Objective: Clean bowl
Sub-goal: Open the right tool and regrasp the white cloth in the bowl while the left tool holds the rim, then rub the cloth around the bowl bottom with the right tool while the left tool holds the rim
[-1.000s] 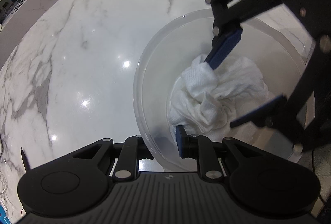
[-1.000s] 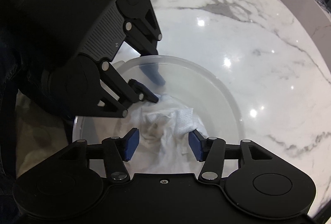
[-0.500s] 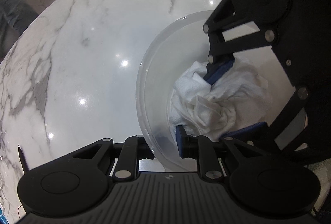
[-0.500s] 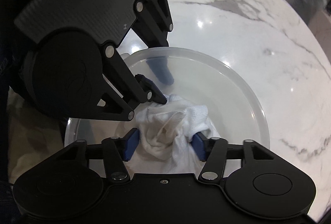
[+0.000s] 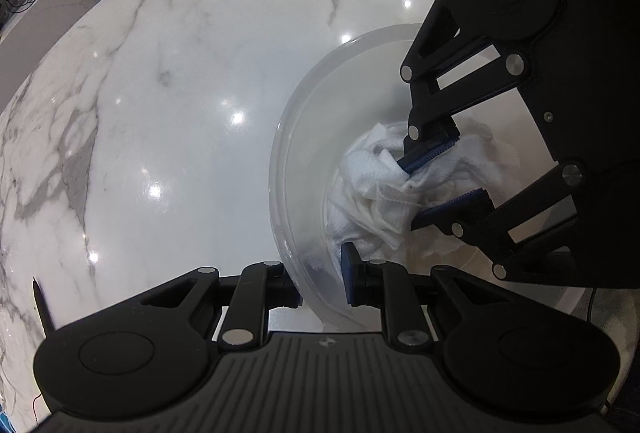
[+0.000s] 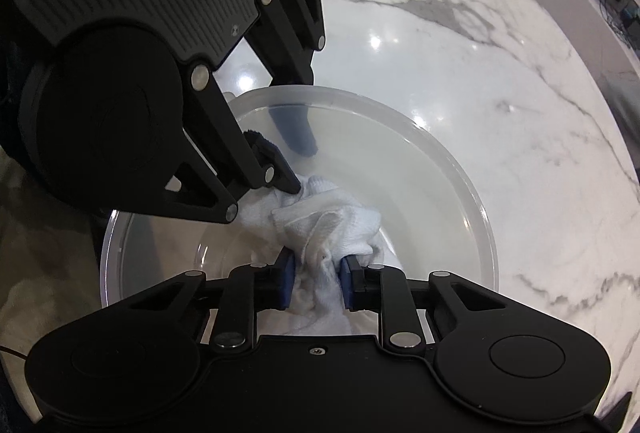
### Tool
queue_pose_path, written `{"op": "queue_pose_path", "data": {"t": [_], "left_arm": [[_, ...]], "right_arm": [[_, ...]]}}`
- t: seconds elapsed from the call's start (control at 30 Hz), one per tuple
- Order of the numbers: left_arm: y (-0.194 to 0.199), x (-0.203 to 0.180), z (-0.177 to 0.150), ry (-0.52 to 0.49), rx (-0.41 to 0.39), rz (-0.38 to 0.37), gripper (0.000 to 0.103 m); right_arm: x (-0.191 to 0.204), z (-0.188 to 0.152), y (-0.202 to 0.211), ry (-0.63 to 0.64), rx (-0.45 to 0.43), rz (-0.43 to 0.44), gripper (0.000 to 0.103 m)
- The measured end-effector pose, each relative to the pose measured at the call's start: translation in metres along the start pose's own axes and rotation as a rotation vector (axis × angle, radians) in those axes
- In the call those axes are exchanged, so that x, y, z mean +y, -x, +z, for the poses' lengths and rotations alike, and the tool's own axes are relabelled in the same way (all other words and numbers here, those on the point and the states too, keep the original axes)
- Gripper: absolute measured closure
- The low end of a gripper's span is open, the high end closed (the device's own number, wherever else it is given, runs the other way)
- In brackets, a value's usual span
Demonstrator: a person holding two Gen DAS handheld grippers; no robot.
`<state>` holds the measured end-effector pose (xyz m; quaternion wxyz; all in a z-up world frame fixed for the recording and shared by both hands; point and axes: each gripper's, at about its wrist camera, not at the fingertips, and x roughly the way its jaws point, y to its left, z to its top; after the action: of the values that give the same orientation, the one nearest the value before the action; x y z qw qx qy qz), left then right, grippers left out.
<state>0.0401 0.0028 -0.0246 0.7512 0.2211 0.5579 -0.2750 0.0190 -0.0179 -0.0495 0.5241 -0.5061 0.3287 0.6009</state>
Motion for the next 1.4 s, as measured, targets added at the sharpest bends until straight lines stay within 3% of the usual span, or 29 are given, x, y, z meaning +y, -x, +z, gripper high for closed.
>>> {"op": "queue_pose_path", "data": {"t": [0.23, 0.33, 0.6, 0.73, 0.97, 1.33, 1.4], "left_arm": [[-0.002, 0.006, 0.007, -0.002, 0.010, -0.002, 0.083], [-0.002, 0.010, 0.009, 0.002, 0.014, 0.004, 0.075], [-0.001, 0.027, 0.013, 0.019, 0.020, 0.008, 0.072], [-0.008, 0.033, 0.017, 0.021, 0.028, 0.043, 0.086], [-0.012, 0.048, 0.022, 0.030, 0.022, 0.051, 0.087], [-0.024, 0.048, 0.027, 0.049, 0.027, 0.054, 0.088], [-0.025, 0.049, 0.027, 0.060, 0.029, 0.039, 0.092]], "right_arm": [[-0.002, -0.004, 0.004, 0.011, 0.022, -0.032, 0.083], [-0.006, -0.006, 0.007, 0.005, 0.028, -0.056, 0.083], [-0.010, -0.010, 0.013, 0.023, 0.062, -0.109, 0.083], [-0.004, -0.010, 0.013, 0.043, 0.087, -0.050, 0.083], [-0.002, -0.010, 0.006, -0.020, 0.074, 0.085, 0.083], [0.013, -0.006, 0.008, -0.043, 0.017, 0.204, 0.083], [0.016, -0.003, 0.009, -0.043, 0.003, 0.225, 0.083]]}}
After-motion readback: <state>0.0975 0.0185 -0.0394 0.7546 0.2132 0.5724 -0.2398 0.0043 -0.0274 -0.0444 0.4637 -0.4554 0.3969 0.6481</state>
